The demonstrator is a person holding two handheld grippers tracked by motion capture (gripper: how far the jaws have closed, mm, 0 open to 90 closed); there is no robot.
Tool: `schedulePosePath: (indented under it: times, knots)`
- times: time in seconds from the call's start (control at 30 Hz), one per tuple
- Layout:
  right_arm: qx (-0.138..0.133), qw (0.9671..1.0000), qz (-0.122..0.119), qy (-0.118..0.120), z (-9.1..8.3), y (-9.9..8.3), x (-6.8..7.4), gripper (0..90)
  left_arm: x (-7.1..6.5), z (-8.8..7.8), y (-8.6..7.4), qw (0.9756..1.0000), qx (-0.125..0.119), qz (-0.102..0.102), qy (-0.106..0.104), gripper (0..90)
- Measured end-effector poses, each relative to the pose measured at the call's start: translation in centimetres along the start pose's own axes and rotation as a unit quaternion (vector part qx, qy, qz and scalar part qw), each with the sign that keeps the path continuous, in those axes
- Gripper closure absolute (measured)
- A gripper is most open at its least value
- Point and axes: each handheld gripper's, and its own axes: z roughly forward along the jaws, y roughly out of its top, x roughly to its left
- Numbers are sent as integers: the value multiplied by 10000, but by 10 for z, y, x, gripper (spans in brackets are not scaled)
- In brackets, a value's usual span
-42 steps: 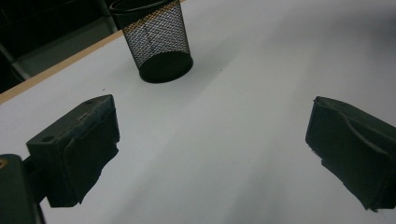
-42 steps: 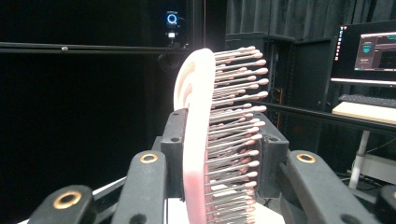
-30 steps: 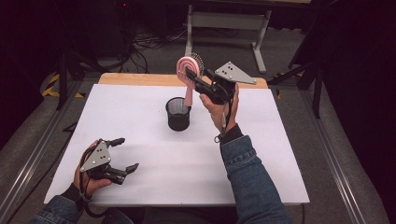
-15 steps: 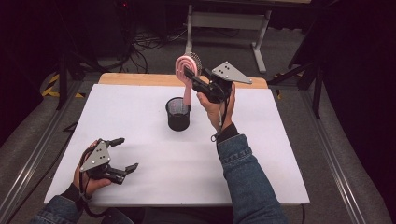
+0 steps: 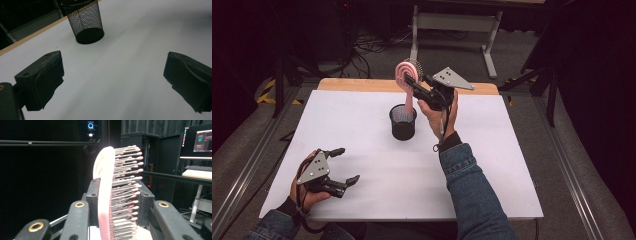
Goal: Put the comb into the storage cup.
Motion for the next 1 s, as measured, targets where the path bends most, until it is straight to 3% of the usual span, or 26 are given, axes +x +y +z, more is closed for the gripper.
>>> schedulePosePath:
  times: [0.33, 1.0]
  knots:
    - [59, 10000, 9, 43, 3, -6, 1, 641, -1, 0, 0, 10000, 19, 6, 4, 40]
    - [203, 9994, 266, 120, 4, -25, 6, 641, 0, 1, 0, 10000, 7, -1, 5, 40]
